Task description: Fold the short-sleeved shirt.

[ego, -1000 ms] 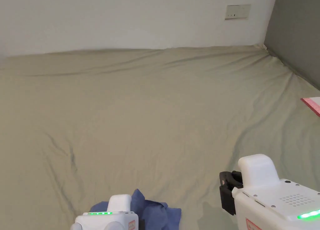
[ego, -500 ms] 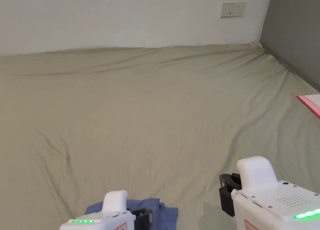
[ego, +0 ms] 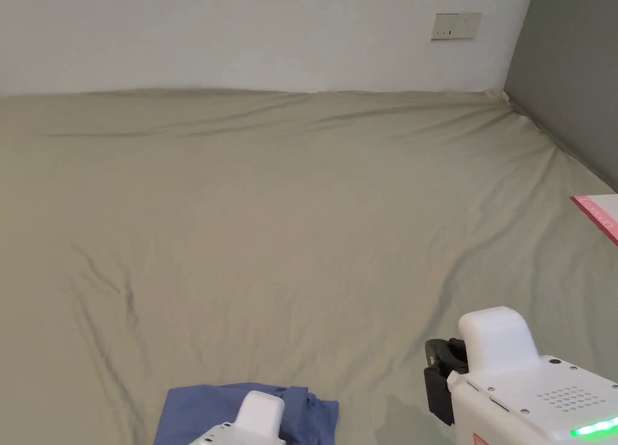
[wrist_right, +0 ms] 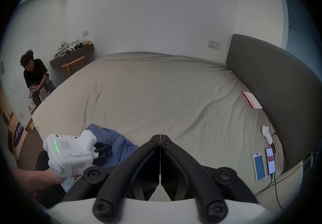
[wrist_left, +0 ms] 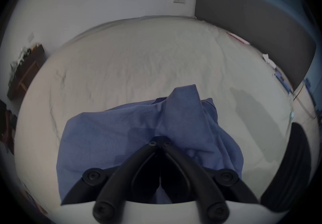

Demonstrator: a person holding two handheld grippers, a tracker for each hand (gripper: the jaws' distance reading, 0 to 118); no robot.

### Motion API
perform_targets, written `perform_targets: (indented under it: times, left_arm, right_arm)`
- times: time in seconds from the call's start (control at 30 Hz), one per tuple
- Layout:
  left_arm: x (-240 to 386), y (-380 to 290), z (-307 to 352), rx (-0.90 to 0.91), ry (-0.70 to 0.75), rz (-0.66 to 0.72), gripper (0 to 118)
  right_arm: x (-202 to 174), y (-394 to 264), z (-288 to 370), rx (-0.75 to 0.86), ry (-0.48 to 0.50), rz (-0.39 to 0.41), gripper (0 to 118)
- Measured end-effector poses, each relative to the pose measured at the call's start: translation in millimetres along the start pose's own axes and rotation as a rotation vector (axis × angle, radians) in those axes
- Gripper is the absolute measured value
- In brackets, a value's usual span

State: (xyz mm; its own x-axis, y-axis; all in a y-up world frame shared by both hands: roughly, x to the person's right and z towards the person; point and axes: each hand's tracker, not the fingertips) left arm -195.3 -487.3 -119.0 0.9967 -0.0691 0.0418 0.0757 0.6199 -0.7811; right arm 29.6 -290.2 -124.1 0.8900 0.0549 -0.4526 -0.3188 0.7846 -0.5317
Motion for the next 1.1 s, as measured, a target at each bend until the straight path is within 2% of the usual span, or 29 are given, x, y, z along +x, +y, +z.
perform_targets:
  times: [0.23,0.33,0.47,0.57,0.6,0.73,0.77,0.83,0.9,0.97,1.1]
  left_arm:
    - [42,0,9,0.047,0.016,-0.153,0]
    - [52,-4,8,0.047,-0.011,-0.14,0]
    - [49,-5,19,0.045,-0.162,-0.05,0]
    - [32,0,45,0.024,-0.418,0.114,0]
    - [27,0,57,0.063,-0.446,0.132,0]
    - [-19,4,103,0.23,-0.414,0.155,0]
    - [-36,5,112,0.268,-0.367,0.167,0]
    - [-66,4,122,0.307,-0.262,0.165,0]
    - [-97,1,127,0.327,-0.155,0.166,0]
    - [-126,-6,124,0.321,-0.085,0.191,0]
    - [-168,-24,110,0.24,-0.061,0.305,0]
  right_arm:
    - [0,-1,-4,-0.018,-0.018,-0.002,2]
    - [-4,0,-7,-0.024,-0.014,-0.002,2]
    - [-9,4,-11,-0.014,-0.007,0.009,2]
    - [-11,7,-17,0.019,-0.007,0.009,2]
    - [-13,8,-19,0.019,-0.005,0.014,2]
    - [-26,14,-26,0.038,0.009,0.043,2]
    - [-30,15,-31,0.04,0.026,0.047,2]
    - [-41,14,-42,0.037,0.078,0.065,2]
    - [-52,5,-64,0.033,0.177,0.106,2]
    - [-68,-12,-95,-0.034,0.241,0.158,2]
    - [-99,-50,-147,-0.267,0.265,0.237,2]
